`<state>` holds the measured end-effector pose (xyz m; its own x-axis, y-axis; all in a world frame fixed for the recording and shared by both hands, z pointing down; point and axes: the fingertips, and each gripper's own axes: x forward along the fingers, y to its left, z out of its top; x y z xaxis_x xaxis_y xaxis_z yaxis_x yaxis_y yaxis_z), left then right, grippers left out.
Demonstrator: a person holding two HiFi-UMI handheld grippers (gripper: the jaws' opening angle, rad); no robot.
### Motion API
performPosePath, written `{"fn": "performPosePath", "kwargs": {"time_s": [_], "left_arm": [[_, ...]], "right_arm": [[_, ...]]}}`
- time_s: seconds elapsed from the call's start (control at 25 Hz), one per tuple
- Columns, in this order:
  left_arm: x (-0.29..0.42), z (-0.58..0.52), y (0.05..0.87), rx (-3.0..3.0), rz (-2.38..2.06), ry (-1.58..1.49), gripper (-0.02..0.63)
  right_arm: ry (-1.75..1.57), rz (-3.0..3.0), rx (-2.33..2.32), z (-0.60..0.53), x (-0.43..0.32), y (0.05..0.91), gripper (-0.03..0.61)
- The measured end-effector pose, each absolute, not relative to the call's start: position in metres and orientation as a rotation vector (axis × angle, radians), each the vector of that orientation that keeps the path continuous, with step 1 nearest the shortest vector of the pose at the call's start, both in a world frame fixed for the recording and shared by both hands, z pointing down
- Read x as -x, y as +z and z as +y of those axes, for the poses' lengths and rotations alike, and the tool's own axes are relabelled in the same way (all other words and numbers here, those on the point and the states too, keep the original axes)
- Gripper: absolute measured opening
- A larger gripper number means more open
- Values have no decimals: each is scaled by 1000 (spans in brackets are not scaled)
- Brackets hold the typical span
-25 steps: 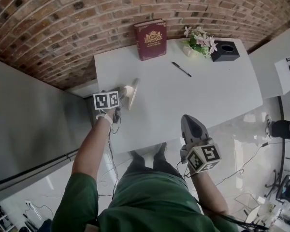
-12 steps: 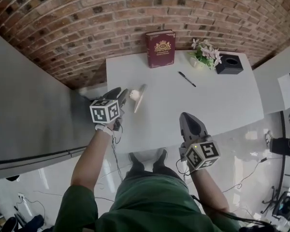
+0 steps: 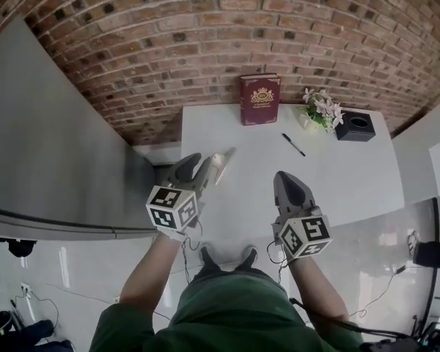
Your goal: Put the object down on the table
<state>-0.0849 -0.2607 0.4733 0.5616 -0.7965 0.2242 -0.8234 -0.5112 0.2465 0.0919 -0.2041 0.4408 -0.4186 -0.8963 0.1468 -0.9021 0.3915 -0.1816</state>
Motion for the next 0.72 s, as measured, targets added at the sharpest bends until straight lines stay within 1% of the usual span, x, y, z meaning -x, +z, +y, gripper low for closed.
{"fn": "performPosePath", "kwargs": {"time_s": [0.36, 0.72], "left_arm": [[82, -225, 390, -2614, -1480, -29, 32], [91, -215, 349, -2697, -1545, -74, 18]], "right_arm": [[196, -2700, -1692, -209, -81, 391, 2], [25, -2735, -1682, -209, -70, 353, 2]]}}
